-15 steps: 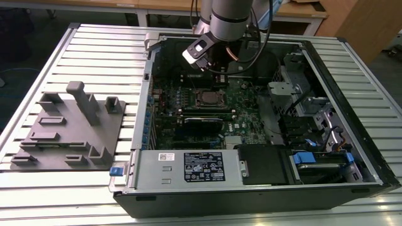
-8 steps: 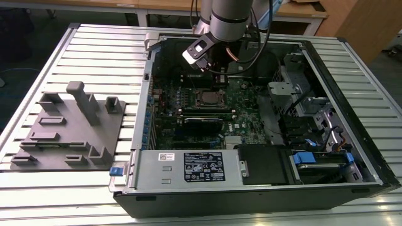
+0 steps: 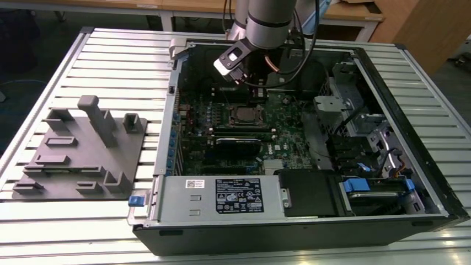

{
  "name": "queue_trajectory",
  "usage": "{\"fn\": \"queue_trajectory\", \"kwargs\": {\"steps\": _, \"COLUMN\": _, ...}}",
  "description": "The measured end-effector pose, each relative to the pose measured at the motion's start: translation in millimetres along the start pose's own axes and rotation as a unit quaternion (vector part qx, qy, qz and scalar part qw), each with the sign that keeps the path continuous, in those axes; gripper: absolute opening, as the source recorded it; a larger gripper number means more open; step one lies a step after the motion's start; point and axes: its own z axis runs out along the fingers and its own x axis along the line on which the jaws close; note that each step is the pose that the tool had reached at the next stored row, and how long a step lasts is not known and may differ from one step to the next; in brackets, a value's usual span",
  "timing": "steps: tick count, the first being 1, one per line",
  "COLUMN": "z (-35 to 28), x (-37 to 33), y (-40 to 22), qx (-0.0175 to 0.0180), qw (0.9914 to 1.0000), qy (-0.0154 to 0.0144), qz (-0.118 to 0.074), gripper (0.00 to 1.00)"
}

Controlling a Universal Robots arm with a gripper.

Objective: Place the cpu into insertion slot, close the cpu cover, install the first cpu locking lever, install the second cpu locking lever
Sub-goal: 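Close the cpu cover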

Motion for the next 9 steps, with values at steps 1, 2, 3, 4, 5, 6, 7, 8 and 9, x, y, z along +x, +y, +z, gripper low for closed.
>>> {"fn": "queue_trajectory", "kwargs": {"steps": 1, "z": 0.1, "x": 0.0, "y": -0.2, "qx": 0.0000, "qw": 1.00000, "qy": 0.0001, "qz": 0.000, "gripper": 0.10}}
{"fn": "queue_trajectory", "kwargs": {"steps": 2, "z": 0.1, "x": 0.0, "y": -1.2, "qx": 0.0000, "qw": 1.00000, "qy": 0.0002, "qz": 0.000, "gripper": 0.10}}
{"fn": "queue_trajectory", "kwargs": {"steps": 3, "z": 0.2, "x": -0.1, "y": -3.1, "qx": -0.0001, "qw": 1.00000, "qy": 0.0002, "qz": 0.000, "gripper": 0.10}}
{"fn": "queue_trajectory", "kwargs": {"steps": 4, "z": 0.1, "x": -0.1, "y": -6.4, "qx": 0.0000, "qw": 1.00000, "qy": 0.0002, "qz": 0.000, "gripper": 0.10}}
{"fn": "queue_trajectory", "kwargs": {"steps": 5, "z": 0.1, "x": -0.1, "y": -8.7, "qx": 0.0000, "qw": 1.00000, "qy": 0.0003, "qz": 0.000, "gripper": 0.10}}
{"fn": "queue_trajectory", "kwargs": {"steps": 6, "z": 0.2, "x": -0.1, "y": -9.7, "qx": 0.0000, "qw": 1.00000, "qy": 0.0003, "qz": 0.000, "gripper": 0.10}}
{"fn": "queue_trajectory", "kwargs": {"steps": 7, "z": 0.2, "x": -0.1, "y": -9.9, "qx": 0.0000, "qw": 1.00000, "qy": 0.0003, "qz": 0.000, "gripper": 0.10}}
{"fn": "queue_trajectory", "kwargs": {"steps": 8, "z": 0.1, "x": -0.1, "y": -10.0, "qx": 0.0000, "qw": 1.00000, "qy": 0.0002, "qz": 0.000, "gripper": 0.10}}
{"fn": "queue_trajectory", "kwargs": {"steps": 9, "z": 0.1, "x": -0.1, "y": -10.1, "qx": 0.0000, "qw": 1.00000, "qy": 0.0002, "qz": 0.000, "gripper": 0.10}}
